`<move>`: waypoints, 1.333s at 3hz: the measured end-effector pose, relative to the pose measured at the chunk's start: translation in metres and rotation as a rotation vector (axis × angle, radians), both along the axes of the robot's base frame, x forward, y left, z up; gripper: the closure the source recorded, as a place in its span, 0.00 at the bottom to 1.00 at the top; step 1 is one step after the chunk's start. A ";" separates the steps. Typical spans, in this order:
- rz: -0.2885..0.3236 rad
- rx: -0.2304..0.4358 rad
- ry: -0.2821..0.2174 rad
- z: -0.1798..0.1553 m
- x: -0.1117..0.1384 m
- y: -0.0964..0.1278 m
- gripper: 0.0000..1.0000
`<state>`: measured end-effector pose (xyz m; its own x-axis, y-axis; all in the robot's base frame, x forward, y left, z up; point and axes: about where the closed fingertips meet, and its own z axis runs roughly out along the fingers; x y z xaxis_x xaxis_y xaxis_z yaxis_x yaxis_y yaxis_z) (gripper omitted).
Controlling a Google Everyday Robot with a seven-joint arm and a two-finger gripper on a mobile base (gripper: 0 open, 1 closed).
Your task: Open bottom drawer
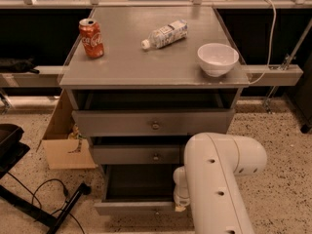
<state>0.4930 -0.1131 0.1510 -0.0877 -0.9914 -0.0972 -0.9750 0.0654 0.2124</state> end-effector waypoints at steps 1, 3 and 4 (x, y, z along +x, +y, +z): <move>-0.005 0.014 0.037 0.001 -0.015 0.000 1.00; -0.005 0.024 0.053 0.004 -0.013 0.001 1.00; -0.005 0.024 0.053 0.004 -0.013 0.001 0.82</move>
Offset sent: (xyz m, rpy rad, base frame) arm -0.2584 -0.0391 0.0205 0.2667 0.4428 0.1785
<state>0.4801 -0.1118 0.1547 -0.0985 -0.9884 -0.1158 -0.9620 0.0648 0.2651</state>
